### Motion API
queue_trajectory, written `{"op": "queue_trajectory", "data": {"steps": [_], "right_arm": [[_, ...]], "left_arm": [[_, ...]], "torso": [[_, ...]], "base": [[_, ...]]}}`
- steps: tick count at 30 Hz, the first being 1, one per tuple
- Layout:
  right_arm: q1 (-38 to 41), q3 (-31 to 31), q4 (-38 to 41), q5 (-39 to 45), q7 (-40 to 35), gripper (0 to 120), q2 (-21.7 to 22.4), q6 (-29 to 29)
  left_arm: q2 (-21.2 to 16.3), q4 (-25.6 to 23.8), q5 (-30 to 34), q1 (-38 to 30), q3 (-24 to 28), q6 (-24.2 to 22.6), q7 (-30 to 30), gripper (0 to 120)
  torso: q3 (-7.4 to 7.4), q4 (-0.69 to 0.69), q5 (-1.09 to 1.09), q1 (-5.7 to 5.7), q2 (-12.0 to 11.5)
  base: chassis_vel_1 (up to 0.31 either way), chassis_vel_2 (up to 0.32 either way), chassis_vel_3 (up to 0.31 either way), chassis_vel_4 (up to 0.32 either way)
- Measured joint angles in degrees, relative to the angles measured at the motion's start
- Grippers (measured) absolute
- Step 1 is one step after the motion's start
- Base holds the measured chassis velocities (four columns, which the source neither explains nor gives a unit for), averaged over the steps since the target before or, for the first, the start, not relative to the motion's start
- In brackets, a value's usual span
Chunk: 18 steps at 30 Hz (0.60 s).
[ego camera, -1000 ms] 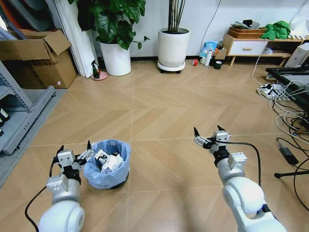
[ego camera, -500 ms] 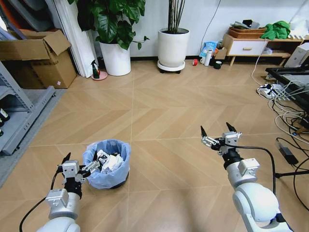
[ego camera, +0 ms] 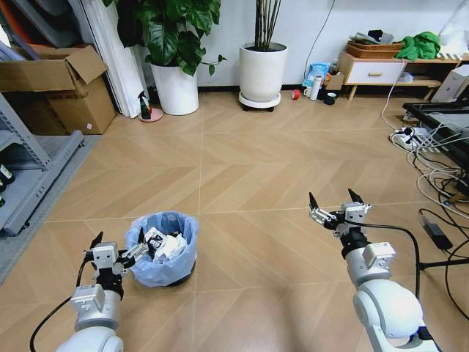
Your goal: Pick up the trash bin and place the garbage on the floor into it.
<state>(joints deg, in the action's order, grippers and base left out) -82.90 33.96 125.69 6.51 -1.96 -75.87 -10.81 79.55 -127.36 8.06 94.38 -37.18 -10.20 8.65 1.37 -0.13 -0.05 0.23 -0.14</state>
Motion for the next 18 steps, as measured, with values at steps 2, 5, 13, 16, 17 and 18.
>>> {"op": "queue_trajectory", "data": {"steps": [2, 5, 13, 16, 17, 18], "right_arm": [[0.0, 0.0, 0.0, 0.0, 0.0, 100, 0.0, 0.0], [0.0, 0.0, 0.0, 0.0, 0.0, 100, 0.0, 0.0], [0.0, 0.0, 0.0, 0.0, 0.0, 100, 0.0, 0.0], [0.0, -0.1, 0.0, 0.0, 0.0, 100, 0.0, 0.0], [0.0, -0.1, 0.0, 0.0, 0.0, 100, 0.0, 0.0], [0.0, -0.1, 0.0, 0.0, 0.0, 100, 0.0, 0.0]], "left_arm": [[0.0, 0.0, 0.0, 0.0, 0.0, 0.0, 0.0, 100], [0.0, 0.0, 0.0, 0.0, 0.0, 0.0, 0.0, 100], [0.0, 0.0, 0.1, 0.0, 0.0, 0.0, 0.0, 100], [0.0, 0.0, 0.1, 0.0, 0.0, -0.1, 0.0, 100], [0.0, 0.0, 0.1, 0.0, 0.0, -0.1, 0.0, 100], [0.0, 0.0, 0.1, 0.0, 0.0, -0.1, 0.0, 100]], "torso": [[0.0, 0.0, 0.0, 0.0, 0.0], [0.0, 0.0, 0.0, 0.0, 0.0], [0.0, 0.0, 0.0, 0.0, 0.0], [0.0, 0.0, 0.0, 0.0, 0.0], [0.0, 0.0, 0.0, 0.0, 0.0], [0.0, 0.0, 0.0, 0.0, 0.0]], "base": [[0.0, 0.0, 0.0, 0.0], [0.0, 0.0, 0.0, 0.0], [0.0, 0.0, 0.0, 0.0], [0.0, 0.0, 0.0, 0.0], [0.0, 0.0, 0.0, 0.0], [0.0, 0.0, 0.0, 0.0]]}}
